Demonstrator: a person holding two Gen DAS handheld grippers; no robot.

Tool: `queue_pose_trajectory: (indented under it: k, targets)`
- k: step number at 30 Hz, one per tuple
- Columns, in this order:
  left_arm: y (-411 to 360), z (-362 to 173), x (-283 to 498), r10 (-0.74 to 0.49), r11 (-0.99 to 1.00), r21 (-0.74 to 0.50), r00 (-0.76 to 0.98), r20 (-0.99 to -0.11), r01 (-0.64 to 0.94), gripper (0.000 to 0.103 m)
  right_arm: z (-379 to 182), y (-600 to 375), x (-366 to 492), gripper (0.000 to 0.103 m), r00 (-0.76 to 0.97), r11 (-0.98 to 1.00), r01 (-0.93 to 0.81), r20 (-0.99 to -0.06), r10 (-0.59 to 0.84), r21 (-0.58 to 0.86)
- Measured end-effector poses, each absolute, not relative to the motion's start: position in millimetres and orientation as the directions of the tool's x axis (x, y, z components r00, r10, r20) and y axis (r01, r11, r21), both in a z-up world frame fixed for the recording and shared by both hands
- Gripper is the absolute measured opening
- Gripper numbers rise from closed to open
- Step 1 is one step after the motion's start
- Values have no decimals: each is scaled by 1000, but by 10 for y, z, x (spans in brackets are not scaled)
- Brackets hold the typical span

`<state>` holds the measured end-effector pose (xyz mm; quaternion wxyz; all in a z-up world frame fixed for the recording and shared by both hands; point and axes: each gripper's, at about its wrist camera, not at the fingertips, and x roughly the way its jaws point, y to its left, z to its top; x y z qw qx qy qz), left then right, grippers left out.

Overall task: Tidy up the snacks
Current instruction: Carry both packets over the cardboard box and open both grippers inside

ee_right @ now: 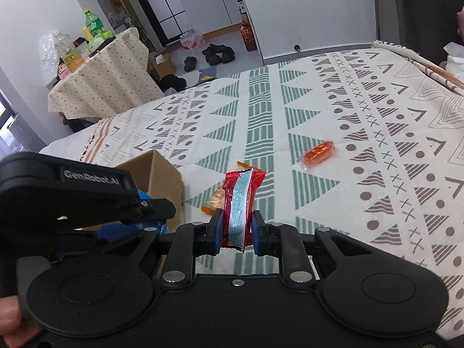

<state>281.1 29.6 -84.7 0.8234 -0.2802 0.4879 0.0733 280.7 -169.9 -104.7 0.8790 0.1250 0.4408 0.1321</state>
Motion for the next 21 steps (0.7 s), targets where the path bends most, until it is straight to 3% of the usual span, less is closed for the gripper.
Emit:
queue_pose_trajectory:
  k: [21]
  targets:
    - [1070, -541, 2495, -82, 827, -386, 591, -803, -409, 30, -789, -1080, 2637, 20, 607, 912, -216, -684, 405, 348]
